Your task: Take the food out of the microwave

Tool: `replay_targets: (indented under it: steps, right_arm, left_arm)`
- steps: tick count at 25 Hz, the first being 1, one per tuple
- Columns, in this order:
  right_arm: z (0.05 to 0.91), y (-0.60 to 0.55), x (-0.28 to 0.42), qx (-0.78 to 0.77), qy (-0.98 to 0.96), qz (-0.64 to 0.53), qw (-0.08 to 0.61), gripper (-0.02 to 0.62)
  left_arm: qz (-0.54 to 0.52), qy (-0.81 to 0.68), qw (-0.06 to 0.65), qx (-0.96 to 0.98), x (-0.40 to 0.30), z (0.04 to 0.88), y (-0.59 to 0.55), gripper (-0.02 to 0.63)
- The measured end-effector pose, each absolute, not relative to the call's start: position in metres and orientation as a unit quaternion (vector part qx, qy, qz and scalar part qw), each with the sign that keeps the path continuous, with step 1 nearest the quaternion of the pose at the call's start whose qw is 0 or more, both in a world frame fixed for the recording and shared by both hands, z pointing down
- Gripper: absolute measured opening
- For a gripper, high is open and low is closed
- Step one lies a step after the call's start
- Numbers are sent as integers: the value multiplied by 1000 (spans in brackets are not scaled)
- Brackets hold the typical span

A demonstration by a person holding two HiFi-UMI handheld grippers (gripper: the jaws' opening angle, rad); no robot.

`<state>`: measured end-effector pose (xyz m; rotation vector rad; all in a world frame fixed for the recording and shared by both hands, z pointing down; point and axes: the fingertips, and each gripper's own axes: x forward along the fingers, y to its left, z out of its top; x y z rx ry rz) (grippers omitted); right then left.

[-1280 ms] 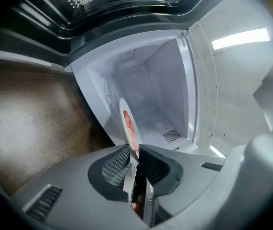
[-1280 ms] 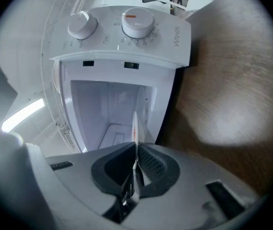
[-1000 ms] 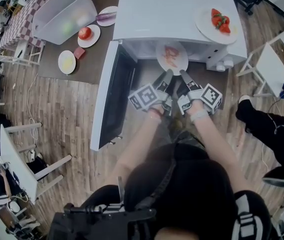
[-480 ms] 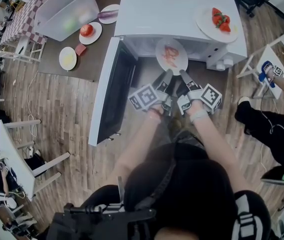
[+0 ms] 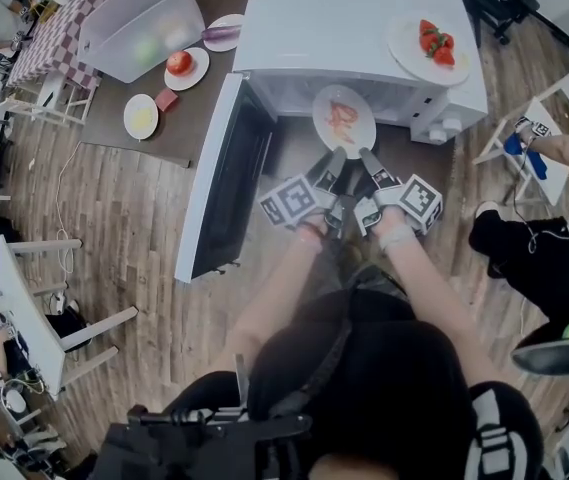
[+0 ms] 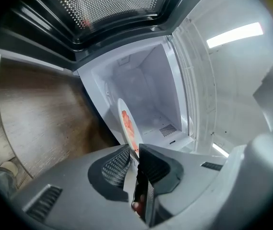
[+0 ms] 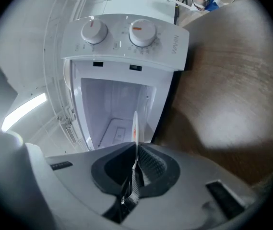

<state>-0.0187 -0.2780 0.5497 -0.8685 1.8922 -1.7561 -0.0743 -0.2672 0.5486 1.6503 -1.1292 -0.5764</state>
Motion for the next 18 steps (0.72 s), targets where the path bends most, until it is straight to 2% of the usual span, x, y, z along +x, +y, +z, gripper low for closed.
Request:
replay_targets:
  steps: [18]
  right_arm:
    - [546,-240,9,-305,685,-628,207,18]
  left_arm:
    - [-251,-468,495,687,-48,542,-229,57]
